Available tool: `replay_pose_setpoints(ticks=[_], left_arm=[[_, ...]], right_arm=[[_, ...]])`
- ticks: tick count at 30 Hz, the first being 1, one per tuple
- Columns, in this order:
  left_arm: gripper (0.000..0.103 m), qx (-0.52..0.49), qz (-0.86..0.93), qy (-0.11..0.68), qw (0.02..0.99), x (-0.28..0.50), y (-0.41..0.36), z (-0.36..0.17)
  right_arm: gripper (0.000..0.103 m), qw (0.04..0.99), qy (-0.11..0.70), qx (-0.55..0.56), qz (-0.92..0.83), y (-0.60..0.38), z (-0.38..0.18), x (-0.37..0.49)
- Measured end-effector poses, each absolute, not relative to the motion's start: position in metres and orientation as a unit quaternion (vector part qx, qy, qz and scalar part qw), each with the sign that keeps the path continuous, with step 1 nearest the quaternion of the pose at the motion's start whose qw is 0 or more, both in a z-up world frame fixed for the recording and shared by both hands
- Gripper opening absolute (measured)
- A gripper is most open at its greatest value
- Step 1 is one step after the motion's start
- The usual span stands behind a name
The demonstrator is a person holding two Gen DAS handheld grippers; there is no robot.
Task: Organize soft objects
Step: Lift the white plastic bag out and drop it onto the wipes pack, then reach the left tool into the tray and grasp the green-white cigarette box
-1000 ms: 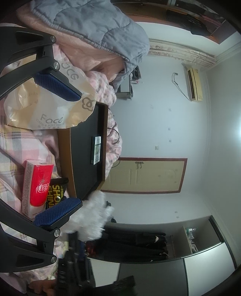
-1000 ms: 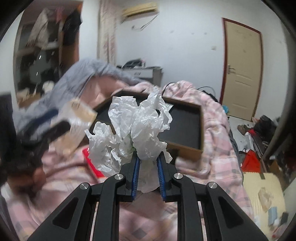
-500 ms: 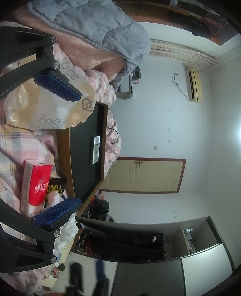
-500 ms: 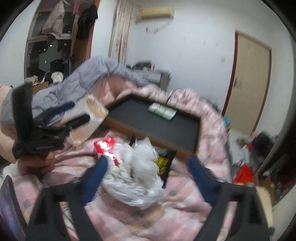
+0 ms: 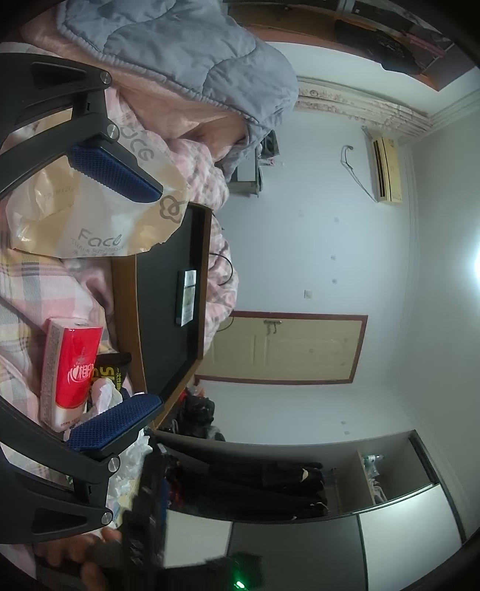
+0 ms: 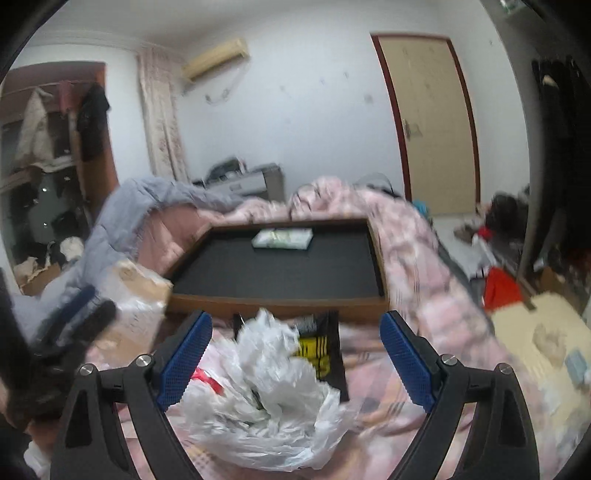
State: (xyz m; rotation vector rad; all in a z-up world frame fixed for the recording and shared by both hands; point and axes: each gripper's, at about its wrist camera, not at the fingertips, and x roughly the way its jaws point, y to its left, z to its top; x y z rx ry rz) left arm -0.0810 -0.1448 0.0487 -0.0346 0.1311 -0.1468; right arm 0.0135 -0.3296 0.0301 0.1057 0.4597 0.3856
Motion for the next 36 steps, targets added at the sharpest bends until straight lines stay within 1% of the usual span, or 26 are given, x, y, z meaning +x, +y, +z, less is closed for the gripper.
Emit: replay_pose_setpoints(ticks=[3,5,7,9,11,14,17,20,22,27,32,36], left_arm=[[0.103,-0.032,-0.088,0.059,0.994,-0.085,-0.141,0.062],[0.103,-0.06,-0.115,0.055,0.99,-0.087,-0.134,0.083],[0.103,-0.095,-0.132,0.071,0.984,-0.08,-0.129,0.112],[0.103,-0.115,-0.155,0.11,0.975,-0.064,-0.129,0.135],[0.103,-0.126,-0.182,0.165,0.961,-0.034,-0.135,0.159],[0.103,-0.082,-0.186,0.254,0.946,0.03,-0.165,0.177],[0.103,-0.029,-0.168,0.37,0.913,0.109,-0.198,0.161],[0.103,-0.012,-0.132,0.471,0.872,0.177,-0.215,0.125],[0.103,-0.008,-0.106,0.502,0.858,0.209,-0.222,0.106],[0.103,0.045,-0.041,0.503,0.862,0.24,-0.224,0.089],[0.103,0.021,-0.035,0.53,0.847,0.26,-0.21,0.064],[0.103,0.027,-0.026,0.531,0.847,0.275,-0.216,0.049]], right_arm=[[0.092,0.95,0.241,0.058,0.191,-0.331,0.027,0.017],[0.092,0.952,0.235,0.065,0.183,-0.336,0.029,0.015],[0.092,0.956,0.227,0.079,0.171,-0.343,0.03,0.013],[0.092,0.956,0.225,0.089,0.166,-0.348,0.031,0.013],[0.092,0.954,0.229,0.098,0.165,-0.35,0.029,0.014],[0.092,0.949,0.243,0.108,0.169,-0.352,0.024,0.02],[0.092,0.944,0.254,0.121,0.175,-0.355,0.02,0.023],[0.092,0.941,0.259,0.131,0.176,-0.359,0.018,0.025],[0.092,0.939,0.263,0.134,0.176,-0.36,0.017,0.026],[0.092,0.938,0.267,0.134,0.177,-0.359,0.017,0.027],[0.092,0.935,0.273,0.138,0.179,-0.359,0.015,0.032],[0.092,0.934,0.277,0.14,0.177,-0.359,0.012,0.035]])
